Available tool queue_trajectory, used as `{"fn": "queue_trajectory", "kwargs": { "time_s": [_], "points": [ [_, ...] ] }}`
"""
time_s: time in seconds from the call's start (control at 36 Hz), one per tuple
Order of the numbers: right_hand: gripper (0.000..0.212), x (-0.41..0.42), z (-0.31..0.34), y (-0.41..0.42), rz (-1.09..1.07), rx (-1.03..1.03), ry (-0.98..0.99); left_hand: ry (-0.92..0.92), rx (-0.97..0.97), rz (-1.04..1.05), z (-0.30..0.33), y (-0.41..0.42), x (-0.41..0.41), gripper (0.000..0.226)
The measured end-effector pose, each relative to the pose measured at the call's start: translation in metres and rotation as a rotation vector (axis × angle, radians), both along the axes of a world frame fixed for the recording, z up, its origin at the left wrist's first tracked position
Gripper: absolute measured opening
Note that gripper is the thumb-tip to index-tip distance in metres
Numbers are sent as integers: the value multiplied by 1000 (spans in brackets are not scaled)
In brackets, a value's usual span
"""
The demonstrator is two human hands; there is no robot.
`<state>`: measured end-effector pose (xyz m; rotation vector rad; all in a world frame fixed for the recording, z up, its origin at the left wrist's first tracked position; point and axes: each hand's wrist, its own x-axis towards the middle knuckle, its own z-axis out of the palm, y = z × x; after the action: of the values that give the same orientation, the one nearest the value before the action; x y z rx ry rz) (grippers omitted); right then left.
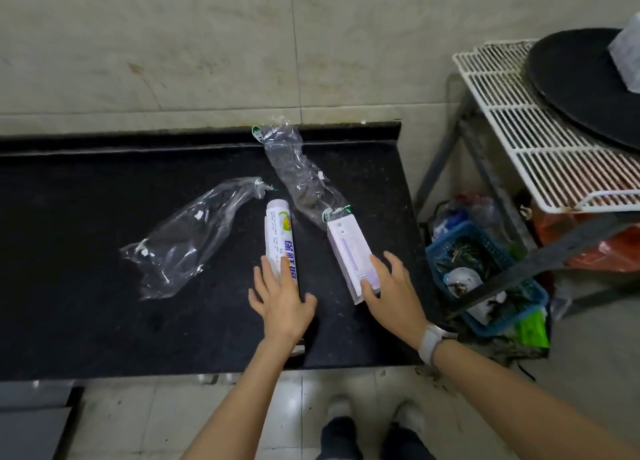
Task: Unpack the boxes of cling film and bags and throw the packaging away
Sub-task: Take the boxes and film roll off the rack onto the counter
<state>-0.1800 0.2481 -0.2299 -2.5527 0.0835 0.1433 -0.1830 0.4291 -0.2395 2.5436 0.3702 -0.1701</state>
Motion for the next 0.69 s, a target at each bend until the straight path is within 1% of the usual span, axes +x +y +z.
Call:
{"fn": "queue_trajectory", "kwargs": {
  "time_s": [0.14,0.22,0.36,0.44,0.5,0.56,0.61,0.69],
  "points": [
    [30,20,62,-28,23,96,-203,-234,-154,-48,53,-26,40,52],
    [25,36,110,-50,36,162,-296,-361,-234,-149,94,-56,74,42],
    [24,59,179,-106,-45,202,-402,-494,-288,-368,166,-130,130,41],
    [23,72,209,-153,-135,210,-507,-560,-305,-525,204,-183,157,40],
    [24,82,223,-190,-196,203,-533,-587,-313,-622,224,-220,173,42],
    [25,93,232,-229,-268,181,-530,-588,-285,-696,238,-259,188,43],
    [26,107,235,-268,-350,133,-533,-577,-216,-759,244,-298,204,44],
    [31,132,231,-324,-473,26,-517,-483,-54,-844,236,-353,228,50]
  ]
}}
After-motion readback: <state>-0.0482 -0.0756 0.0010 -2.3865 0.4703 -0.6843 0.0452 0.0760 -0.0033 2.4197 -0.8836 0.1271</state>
